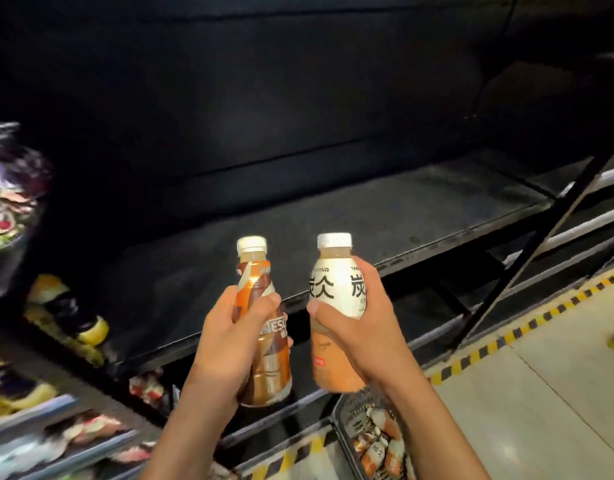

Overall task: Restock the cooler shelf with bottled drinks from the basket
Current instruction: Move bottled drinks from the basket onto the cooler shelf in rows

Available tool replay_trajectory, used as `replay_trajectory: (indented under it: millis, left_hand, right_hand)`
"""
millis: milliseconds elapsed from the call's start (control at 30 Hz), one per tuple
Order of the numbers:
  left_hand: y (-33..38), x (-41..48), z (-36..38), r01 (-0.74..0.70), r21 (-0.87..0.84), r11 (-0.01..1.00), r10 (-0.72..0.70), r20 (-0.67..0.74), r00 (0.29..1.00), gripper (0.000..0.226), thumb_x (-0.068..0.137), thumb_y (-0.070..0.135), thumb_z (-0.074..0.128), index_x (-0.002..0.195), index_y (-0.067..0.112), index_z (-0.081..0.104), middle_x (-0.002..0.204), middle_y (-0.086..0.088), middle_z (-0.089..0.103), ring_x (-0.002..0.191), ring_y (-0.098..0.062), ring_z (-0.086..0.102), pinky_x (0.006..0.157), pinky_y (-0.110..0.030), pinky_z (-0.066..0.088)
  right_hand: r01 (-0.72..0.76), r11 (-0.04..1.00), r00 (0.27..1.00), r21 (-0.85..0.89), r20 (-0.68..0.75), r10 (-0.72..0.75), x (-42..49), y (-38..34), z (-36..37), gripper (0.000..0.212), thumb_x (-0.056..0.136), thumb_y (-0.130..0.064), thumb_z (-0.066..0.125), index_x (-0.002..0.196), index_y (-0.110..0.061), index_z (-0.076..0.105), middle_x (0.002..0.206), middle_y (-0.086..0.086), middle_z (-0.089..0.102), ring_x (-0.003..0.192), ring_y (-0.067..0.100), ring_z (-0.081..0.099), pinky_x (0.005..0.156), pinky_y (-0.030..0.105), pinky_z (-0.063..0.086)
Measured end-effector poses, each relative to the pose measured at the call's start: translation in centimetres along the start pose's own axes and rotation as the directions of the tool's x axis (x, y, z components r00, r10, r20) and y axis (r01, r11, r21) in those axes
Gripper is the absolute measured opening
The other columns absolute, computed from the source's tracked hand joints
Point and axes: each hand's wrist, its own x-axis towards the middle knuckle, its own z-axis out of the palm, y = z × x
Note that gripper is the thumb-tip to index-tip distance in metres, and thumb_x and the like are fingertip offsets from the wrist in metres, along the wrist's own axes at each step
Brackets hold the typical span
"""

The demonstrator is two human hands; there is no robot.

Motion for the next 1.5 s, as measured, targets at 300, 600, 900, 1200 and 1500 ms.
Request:
replay_trajectory:
  millis: [300, 600, 900, 1200, 1500]
  left_hand:
    - [1.2, -7.2, -15.3, -0.205, -0.032, 0.978, 0.18, -0.358, 0.916, 0.003, 0.087, 0.022, 0.064, 0.087, 0.019, 0.064, 0.082, -0.017, 0.071, 0.066, -0.036, 0.069, 0.067, -0.051, 0.058]
    - [1.2, -14.2, -30.3, -0.243, -0.027, 0.97, 0.2, -0.485, 0.851, 0.031, 0.066, 0.05, 0.07, 0.087, 0.027, 0.067, 0.09, -0.013, 0.071, 0.083, -0.032, 0.07, 0.084, -0.059, 0.055]
    - [1.4, -16.7, -45.4, -0.278, -0.024, 0.96, 0.223, -0.528, 0.819, 0.017, 0.071, 0.043, 0.069, 0.082, 0.031, 0.067, 0.089, -0.011, 0.073, 0.084, -0.037, 0.07, 0.084, -0.06, 0.054]
    - [3.6, -14.3, -54.5, -0.35, -0.008, 0.937, 0.31, -0.449, 0.838, 0.015, 0.08, 0.04, 0.072, 0.081, 0.026, 0.066, 0.078, -0.005, 0.067, 0.075, -0.024, 0.068, 0.08, -0.047, 0.054]
    - [7.8, -9.6, -60.2, -0.407, 0.014, 0.913, 0.37, -0.444, 0.816, 0.026, 0.066, 0.053, 0.072, 0.08, 0.032, 0.065, 0.091, -0.014, 0.069, 0.092, -0.041, 0.068, 0.09, -0.06, 0.052]
  right_hand:
    - [0.047, 0.996, 0.923, 0.078, 0.377, -0.073, -3.7, -3.9, 14.8, 0.063, 0.079, -0.016, 0.08, 0.123, -0.046, 0.047, 0.105, -0.018, 0.068, 0.094, 0.003, 0.068, 0.073, 0.019, 0.055]
    - [0.075, 0.991, 0.831, 0.109, 0.543, -0.122, -9.9, -5.8, 29.9, 0.066, 0.073, -0.013, 0.086, 0.121, -0.041, 0.051, 0.098, -0.017, 0.07, 0.088, 0.007, 0.07, 0.068, 0.021, 0.057]
    - [0.067, 0.992, 0.863, 0.108, 0.493, -0.112, -14.5, -6.0, 44.3, 0.06, 0.075, -0.007, 0.082, 0.116, -0.04, 0.054, 0.093, -0.021, 0.069, 0.081, 0.002, 0.068, 0.064, 0.019, 0.055]
    - [0.123, 0.989, 0.905, 0.084, 0.398, -0.147, -14.9, -8.1, 52.1, 0.057, 0.073, -0.02, 0.083, 0.118, -0.043, 0.055, 0.1, -0.016, 0.069, 0.087, 0.004, 0.068, 0.071, 0.025, 0.053]
    - [0.216, 0.976, 0.889, 0.039, 0.405, -0.213, -10.8, -11.4, 56.0, 0.053, 0.076, -0.023, 0.082, 0.114, -0.047, 0.054, 0.096, -0.019, 0.068, 0.084, 0.003, 0.068, 0.067, 0.026, 0.054]
